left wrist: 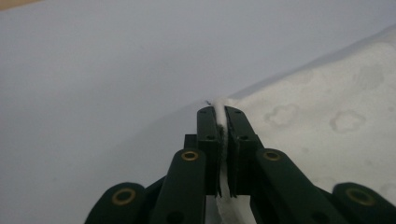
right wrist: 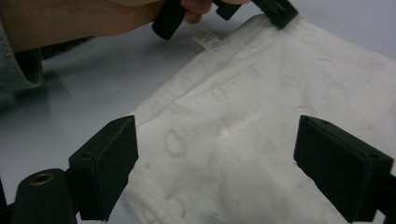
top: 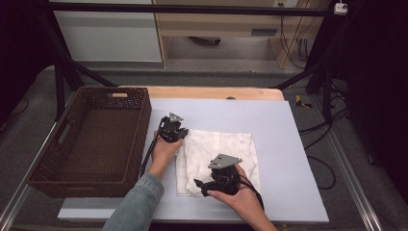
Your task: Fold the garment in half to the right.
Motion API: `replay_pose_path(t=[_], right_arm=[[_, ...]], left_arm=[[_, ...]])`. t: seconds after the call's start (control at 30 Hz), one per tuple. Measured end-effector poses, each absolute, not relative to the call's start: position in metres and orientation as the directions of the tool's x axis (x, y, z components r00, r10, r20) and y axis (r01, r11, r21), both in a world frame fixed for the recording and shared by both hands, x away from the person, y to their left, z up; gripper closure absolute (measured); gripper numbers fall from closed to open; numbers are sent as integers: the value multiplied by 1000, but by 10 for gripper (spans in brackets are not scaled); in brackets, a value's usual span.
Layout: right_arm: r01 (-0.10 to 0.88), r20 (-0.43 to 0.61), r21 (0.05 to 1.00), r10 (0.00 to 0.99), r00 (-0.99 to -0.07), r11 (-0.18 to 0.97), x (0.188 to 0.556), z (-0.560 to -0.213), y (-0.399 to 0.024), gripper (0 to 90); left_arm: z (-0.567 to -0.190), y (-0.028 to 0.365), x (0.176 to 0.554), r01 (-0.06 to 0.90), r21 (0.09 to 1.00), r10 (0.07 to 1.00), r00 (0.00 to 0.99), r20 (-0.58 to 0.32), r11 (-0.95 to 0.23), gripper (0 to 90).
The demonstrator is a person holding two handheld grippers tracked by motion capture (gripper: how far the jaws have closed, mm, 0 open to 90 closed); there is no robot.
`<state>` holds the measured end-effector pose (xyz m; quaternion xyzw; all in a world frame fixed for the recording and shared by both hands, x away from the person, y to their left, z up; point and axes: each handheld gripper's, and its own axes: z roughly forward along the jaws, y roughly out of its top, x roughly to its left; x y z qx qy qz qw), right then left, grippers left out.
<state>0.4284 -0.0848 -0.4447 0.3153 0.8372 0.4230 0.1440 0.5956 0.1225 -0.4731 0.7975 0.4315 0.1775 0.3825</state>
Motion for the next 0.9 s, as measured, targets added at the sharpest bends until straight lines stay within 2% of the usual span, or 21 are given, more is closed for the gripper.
replay_pose_path(t=[0.27, 0.5, 0.77, 0.9], right_arm=[[389, 42, 791, 593, -804, 472, 422, -449, -59, 178], [389, 39, 741, 543, -839, 548, 417, -465, -31, 186], [422, 49, 702, 553, -832, 573, 421, -480, -19, 196], [405, 7, 705, 565, -825, 583, 419, -482, -14, 212]], left_arm=[[-473, 119, 597, 554, 756, 821, 569, -37, -350, 858], [-471, 119, 595, 551, 754, 818, 574, -32, -358, 858], [-470, 121, 596, 563, 751, 817, 574, -55, -344, 858], [-468, 122, 595, 560, 754, 815, 576, -57, -343, 858]])
